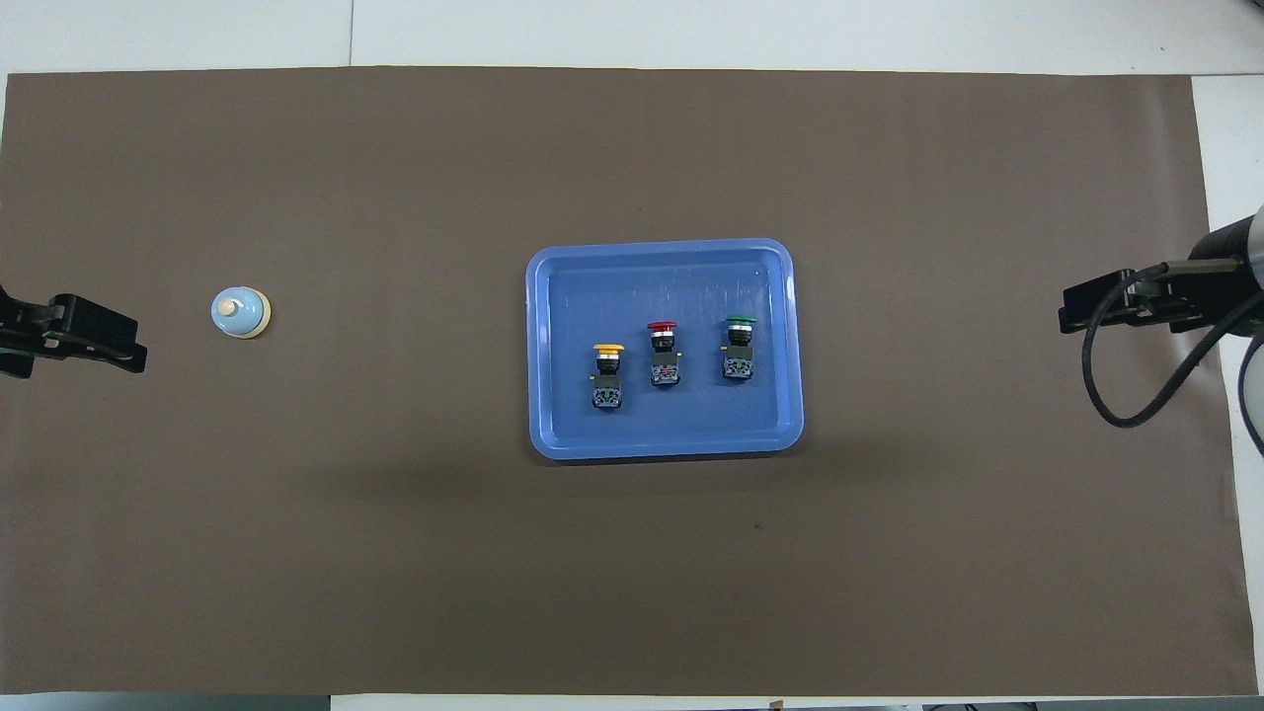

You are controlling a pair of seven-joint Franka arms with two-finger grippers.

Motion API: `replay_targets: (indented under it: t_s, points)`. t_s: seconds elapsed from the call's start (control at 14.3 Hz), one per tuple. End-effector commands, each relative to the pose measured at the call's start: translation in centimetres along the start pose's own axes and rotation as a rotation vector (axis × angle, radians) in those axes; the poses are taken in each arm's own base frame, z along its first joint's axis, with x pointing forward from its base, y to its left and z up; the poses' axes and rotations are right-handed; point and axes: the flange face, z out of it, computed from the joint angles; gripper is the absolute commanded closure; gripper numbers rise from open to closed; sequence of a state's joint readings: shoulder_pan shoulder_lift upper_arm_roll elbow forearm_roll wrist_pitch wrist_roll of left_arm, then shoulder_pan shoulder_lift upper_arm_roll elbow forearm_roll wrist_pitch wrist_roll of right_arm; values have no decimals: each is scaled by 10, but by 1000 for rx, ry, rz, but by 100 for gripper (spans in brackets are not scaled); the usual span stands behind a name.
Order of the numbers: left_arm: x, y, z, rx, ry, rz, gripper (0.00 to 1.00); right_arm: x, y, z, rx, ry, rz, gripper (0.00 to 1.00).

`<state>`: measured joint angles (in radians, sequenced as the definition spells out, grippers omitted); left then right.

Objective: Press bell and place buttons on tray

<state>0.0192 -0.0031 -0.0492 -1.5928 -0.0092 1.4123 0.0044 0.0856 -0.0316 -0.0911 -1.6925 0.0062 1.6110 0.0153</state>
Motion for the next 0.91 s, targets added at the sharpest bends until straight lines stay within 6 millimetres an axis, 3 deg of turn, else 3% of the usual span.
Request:
replay_targets:
  t_s: [0.0,0.7,0.84]
  points:
    - [-9,-2,0,16,1,-6,0,-4,6,-4,-10,-8,-17,0]
    - [-9,-3,1,18,-2,-8,0,-3,4,-5,-10,4,-26,0]
    - [-9,-2,0,18,-1,-7,0,-1,-4,-2,-6,27,-40,0]
